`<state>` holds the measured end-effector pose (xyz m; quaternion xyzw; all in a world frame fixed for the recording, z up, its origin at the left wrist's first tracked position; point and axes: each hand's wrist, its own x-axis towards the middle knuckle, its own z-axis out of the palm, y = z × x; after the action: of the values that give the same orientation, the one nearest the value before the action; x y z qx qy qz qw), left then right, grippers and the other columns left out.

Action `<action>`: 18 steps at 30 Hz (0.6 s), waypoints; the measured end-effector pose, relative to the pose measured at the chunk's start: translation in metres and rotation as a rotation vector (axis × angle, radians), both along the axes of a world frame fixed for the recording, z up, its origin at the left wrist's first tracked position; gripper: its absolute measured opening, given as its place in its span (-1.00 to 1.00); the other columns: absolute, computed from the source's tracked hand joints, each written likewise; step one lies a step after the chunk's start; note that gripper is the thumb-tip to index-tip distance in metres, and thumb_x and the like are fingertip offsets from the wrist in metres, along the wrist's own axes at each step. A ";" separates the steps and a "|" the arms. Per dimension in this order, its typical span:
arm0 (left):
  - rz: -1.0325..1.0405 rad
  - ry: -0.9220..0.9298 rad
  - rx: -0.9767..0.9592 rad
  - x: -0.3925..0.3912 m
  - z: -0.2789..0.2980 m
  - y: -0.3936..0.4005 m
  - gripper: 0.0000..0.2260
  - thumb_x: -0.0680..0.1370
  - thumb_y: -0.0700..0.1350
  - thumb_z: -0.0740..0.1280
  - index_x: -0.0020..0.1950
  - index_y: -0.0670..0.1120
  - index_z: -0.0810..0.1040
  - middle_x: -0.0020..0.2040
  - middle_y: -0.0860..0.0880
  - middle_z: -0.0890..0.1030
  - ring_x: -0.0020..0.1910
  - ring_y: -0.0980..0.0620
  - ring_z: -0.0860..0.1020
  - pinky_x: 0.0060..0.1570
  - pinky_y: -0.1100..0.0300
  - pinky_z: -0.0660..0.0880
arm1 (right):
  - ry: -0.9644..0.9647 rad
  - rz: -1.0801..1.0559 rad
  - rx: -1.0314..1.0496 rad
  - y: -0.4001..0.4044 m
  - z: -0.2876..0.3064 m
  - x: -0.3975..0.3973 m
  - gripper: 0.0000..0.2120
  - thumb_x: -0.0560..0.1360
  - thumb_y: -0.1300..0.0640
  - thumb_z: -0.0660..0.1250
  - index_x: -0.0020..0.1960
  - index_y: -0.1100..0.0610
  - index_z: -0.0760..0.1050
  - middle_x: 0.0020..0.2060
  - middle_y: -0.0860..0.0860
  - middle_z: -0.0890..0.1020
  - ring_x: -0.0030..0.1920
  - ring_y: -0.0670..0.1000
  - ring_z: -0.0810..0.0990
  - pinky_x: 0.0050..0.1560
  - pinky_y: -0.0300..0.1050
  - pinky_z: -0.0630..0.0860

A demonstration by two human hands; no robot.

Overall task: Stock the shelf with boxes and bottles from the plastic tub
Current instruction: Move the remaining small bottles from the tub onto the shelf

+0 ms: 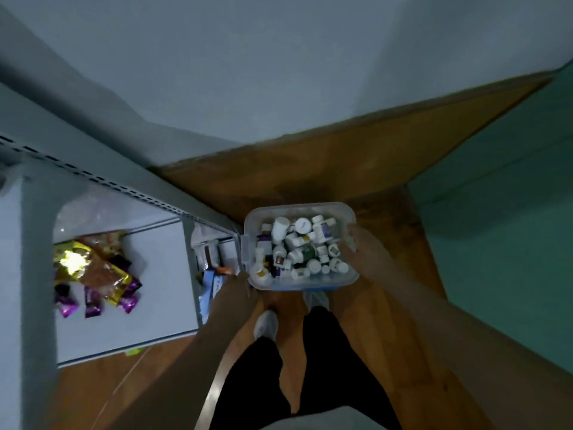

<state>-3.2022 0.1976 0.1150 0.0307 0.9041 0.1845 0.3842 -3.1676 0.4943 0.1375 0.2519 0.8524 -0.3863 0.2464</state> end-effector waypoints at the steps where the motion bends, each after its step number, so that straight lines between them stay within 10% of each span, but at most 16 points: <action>1: -0.004 -0.001 -0.037 0.000 -0.010 0.003 -0.72 0.54 -0.02 0.30 0.15 -0.16 0.53 0.12 -0.22 0.56 0.11 -0.26 0.57 0.01 -0.08 0.54 | -0.031 0.014 0.004 0.005 -0.017 -0.005 -0.44 0.62 0.07 0.29 0.55 0.19 0.19 0.44 0.18 0.39 0.40 0.18 0.40 0.33 -0.03 0.34; 18: -0.311 0.119 -0.272 -0.095 -0.209 0.082 -0.46 0.56 -0.08 0.33 0.48 -0.22 0.25 0.39 -0.24 0.40 0.33 -0.20 0.41 0.27 -0.02 0.41 | -0.046 0.122 0.172 -0.001 -0.251 -0.064 -0.44 0.57 0.03 0.35 0.47 0.22 0.27 0.34 0.18 0.45 0.33 0.16 0.43 0.24 -0.17 0.22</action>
<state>-3.2974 0.2795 -0.0941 0.1288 0.9261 -0.0028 0.3546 -3.2318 0.4932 -0.1136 0.2287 0.8903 -0.2901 0.2662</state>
